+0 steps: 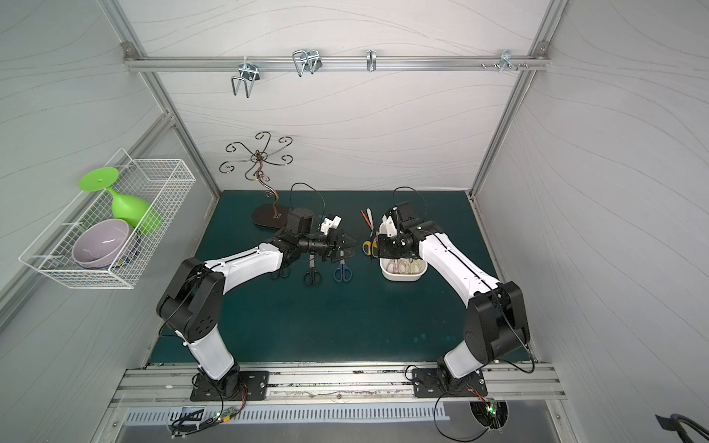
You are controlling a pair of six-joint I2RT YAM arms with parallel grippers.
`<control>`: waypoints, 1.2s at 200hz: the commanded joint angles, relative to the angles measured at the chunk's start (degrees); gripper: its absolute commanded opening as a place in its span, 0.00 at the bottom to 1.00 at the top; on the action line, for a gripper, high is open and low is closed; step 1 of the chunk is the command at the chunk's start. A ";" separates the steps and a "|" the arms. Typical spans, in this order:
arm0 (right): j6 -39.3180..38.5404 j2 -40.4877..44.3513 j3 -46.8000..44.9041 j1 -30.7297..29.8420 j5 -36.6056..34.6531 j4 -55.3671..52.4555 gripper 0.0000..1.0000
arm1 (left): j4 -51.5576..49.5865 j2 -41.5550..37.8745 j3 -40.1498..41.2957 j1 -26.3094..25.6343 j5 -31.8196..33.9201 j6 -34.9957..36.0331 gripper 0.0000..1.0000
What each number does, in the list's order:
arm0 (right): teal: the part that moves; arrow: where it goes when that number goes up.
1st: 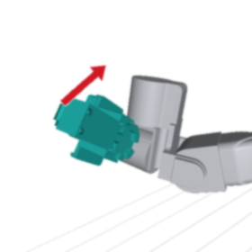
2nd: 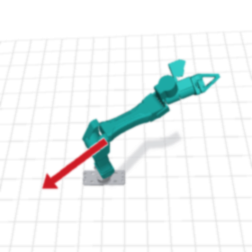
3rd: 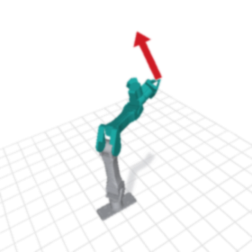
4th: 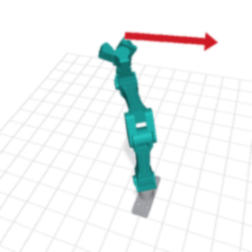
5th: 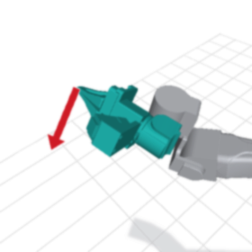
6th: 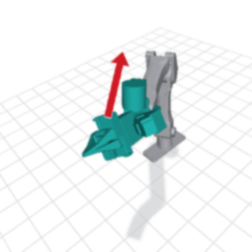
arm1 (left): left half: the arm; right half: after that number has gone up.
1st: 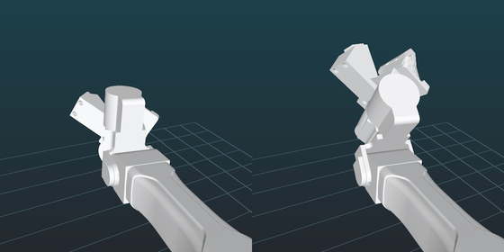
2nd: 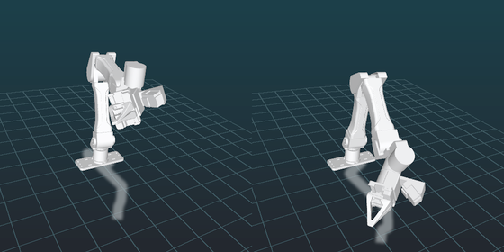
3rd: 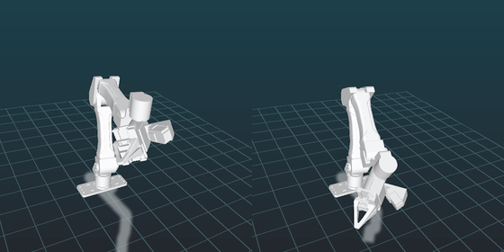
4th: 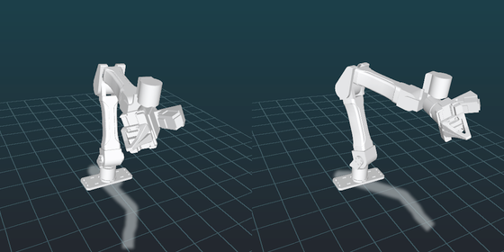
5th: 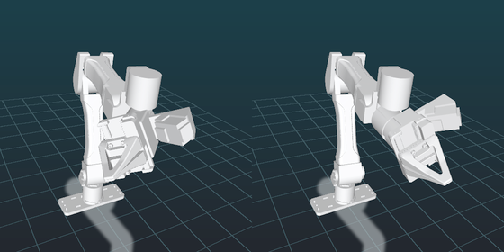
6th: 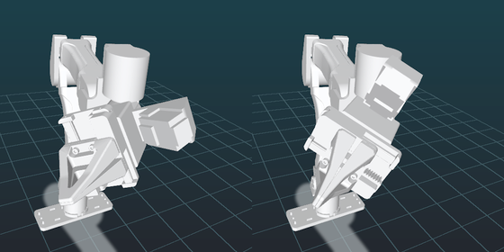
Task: Take the scissors out of the storage box
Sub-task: Pick up the scissors from the storage box.
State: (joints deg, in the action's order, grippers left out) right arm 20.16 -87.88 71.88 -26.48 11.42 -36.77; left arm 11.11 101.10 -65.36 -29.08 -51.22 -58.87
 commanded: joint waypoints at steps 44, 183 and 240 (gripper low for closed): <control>1.86 0.87 1.47 -1.91 3.74 2.48 0.09 | 4.04 1.20 -0.97 -0.66 -0.61 -0.63 0.53; 2.12 -0.37 2.74 -3.36 2.17 2.54 0.12 | 3.89 1.72 -0.44 -0.95 -0.59 -0.34 0.07; 2.35 -0.45 4.38 -3.32 -2.03 1.45 0.42 | 3.90 1.36 0.28 -0.70 -0.09 0.12 0.03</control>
State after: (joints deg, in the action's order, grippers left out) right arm 22.37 -88.12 73.65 -29.41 12.64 -35.05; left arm 12.93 101.78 -64.97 -29.78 -51.22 -60.12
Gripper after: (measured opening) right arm 0.379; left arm 0.124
